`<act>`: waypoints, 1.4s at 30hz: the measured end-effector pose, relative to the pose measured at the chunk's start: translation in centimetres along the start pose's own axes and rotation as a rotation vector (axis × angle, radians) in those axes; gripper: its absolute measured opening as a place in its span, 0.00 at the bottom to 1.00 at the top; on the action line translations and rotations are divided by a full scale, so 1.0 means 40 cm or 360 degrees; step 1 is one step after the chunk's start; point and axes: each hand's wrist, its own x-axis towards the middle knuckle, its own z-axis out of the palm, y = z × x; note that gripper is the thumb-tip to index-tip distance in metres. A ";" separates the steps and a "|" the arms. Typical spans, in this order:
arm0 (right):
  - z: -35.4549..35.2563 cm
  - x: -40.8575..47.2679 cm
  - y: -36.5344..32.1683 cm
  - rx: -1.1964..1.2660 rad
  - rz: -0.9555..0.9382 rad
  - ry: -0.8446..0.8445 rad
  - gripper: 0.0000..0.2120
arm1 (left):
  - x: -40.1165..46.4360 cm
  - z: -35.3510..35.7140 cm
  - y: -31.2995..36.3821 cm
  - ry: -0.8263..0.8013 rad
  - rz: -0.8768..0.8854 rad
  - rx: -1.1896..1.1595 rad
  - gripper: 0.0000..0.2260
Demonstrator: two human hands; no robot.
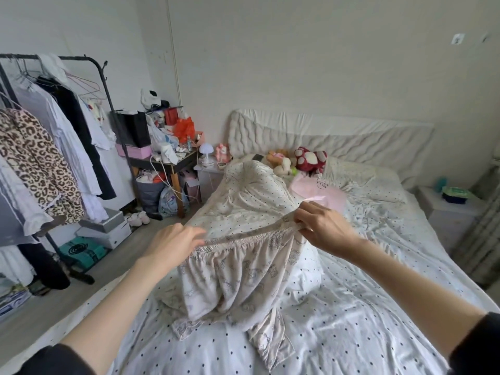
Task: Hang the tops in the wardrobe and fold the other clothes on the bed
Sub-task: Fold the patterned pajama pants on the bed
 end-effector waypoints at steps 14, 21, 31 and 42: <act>0.001 -0.010 0.059 -0.0213 0.0091 -0.0441 0.12 | -0.001 -0.004 -0.044 0.0135 -0.0443 -0.0789 0.06; -0.005 0.042 0.012 0.0438 0.0529 -0.0441 0.08 | -0.025 -0.008 -0.037 -0.0070 -0.0115 -0.1068 0.19; -0.038 0.068 0.026 0.0523 0.0920 -0.0158 0.11 | -0.046 -0.045 -0.038 -0.0279 0.0083 -0.0413 0.16; -0.081 0.122 0.030 0.0763 0.1050 0.0169 0.08 | 0.037 -0.108 -0.064 0.0680 -0.0226 -0.1048 0.12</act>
